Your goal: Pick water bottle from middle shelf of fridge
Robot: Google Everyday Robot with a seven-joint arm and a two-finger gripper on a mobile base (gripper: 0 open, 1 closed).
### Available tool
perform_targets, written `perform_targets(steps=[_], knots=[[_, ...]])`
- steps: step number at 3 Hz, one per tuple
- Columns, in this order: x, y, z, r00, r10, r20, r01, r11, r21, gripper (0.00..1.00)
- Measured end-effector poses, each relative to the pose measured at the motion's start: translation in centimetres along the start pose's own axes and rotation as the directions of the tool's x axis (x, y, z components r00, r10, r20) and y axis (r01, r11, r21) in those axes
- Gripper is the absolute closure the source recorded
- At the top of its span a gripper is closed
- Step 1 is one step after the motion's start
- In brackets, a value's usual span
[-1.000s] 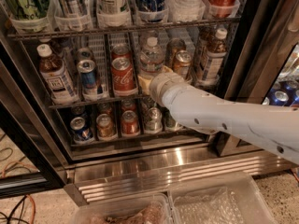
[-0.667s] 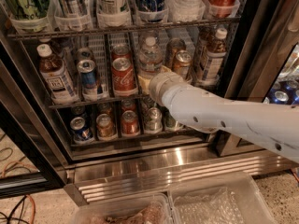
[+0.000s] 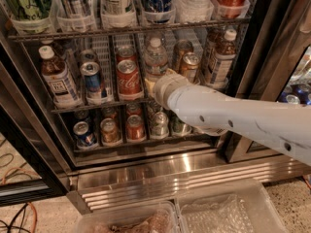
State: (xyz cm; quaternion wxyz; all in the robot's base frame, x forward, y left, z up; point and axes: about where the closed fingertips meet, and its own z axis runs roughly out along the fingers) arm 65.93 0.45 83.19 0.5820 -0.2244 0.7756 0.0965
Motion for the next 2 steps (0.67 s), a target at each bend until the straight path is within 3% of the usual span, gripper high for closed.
perform_targets(steps=[2], knots=[[-1.05,0.41,-0.97,1.000,-0.018,0.022,0.018,0.9998,0.007,1.00]])
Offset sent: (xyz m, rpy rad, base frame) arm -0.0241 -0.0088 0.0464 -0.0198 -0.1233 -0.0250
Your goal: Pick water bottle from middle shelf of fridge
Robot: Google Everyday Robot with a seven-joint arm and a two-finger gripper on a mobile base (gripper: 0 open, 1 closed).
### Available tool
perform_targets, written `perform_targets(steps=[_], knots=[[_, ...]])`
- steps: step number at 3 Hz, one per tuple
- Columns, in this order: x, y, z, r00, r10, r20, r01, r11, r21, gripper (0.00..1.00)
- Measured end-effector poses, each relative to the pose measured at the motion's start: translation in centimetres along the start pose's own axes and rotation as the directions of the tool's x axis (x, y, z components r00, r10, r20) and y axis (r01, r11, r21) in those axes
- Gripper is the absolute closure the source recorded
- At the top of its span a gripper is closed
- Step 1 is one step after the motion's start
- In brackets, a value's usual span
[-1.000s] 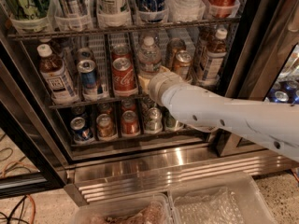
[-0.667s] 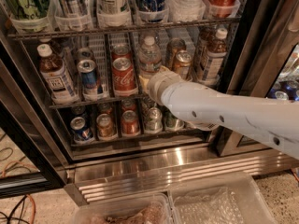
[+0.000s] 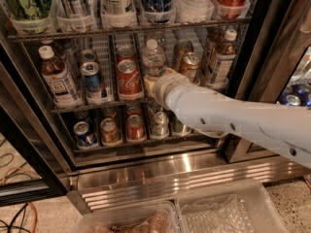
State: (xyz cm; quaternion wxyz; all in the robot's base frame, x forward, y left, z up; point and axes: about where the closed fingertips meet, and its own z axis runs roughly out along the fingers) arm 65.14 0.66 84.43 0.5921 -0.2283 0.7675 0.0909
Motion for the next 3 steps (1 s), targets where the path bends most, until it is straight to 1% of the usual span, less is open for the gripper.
perform_targets(steps=[3], knots=[[-1.4,-0.6,-1.5,0.999,-0.031,0.043,0.030,0.9989,0.036,1.00]])
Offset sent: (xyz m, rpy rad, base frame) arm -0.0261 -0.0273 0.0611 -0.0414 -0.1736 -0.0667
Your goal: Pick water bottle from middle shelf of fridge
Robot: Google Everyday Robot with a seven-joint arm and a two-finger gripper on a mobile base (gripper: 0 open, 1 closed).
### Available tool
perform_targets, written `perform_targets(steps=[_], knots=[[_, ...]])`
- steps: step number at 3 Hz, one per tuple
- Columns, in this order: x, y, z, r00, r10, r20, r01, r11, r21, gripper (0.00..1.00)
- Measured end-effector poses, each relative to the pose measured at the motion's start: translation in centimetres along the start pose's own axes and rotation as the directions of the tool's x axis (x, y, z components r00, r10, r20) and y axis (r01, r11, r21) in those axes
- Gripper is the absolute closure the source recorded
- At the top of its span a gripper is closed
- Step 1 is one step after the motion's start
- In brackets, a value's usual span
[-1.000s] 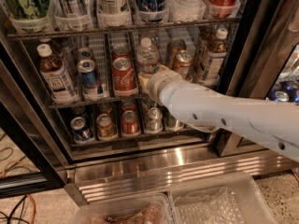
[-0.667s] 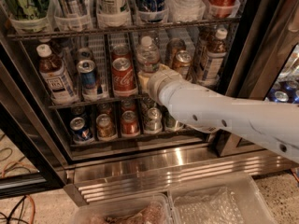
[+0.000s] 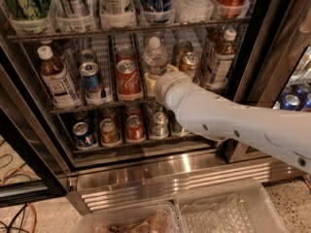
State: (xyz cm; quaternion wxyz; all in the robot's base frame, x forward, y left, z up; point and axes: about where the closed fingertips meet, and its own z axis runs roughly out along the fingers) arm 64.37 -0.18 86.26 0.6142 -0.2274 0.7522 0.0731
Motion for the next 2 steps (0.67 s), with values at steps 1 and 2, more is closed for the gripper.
perform_targets(steps=[1,2], knots=[[-0.5,-0.2,-0.7,1.000,-0.011,0.017,0.011,0.9998,0.014,1.00],[-1.9,-0.7,-2.0,0.998,-0.032,0.052,0.030,0.9986,0.044,1.00]])
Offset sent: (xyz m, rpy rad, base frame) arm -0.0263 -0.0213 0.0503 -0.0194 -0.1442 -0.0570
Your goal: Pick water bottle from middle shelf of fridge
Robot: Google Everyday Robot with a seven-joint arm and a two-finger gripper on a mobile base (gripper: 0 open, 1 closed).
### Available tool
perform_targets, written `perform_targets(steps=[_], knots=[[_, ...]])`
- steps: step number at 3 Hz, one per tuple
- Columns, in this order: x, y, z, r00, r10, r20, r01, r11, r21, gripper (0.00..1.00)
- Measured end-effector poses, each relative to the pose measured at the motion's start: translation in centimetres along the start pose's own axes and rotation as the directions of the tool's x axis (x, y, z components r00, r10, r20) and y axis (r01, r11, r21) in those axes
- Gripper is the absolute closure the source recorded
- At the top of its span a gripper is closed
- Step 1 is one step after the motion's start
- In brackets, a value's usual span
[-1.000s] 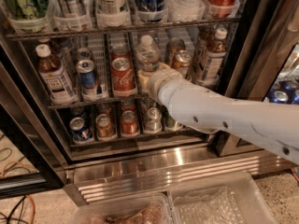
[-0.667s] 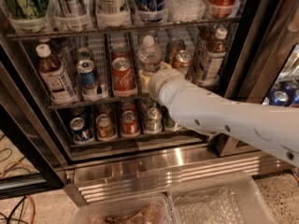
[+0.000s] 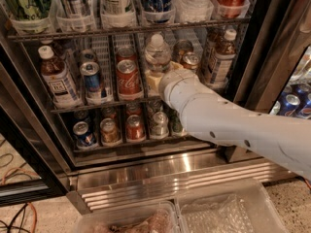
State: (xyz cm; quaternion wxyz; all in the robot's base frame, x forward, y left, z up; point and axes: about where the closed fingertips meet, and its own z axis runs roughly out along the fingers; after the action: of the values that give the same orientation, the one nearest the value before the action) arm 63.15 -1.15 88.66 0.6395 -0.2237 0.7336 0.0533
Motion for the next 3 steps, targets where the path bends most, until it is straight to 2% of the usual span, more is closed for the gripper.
perform_targets(steps=[1,2,3], knots=[[-0.8,-0.7,-1.9,0.998,-0.062,0.001,0.062,0.9980,0.010,1.00],[-0.4,-0.6,-4.3,0.992,-0.122,-0.030,0.122,0.9924,-0.017,1.00],[0.1,0.0,-7.0,0.986,-0.151,-0.070,0.147,0.9870,-0.066,1.00]])
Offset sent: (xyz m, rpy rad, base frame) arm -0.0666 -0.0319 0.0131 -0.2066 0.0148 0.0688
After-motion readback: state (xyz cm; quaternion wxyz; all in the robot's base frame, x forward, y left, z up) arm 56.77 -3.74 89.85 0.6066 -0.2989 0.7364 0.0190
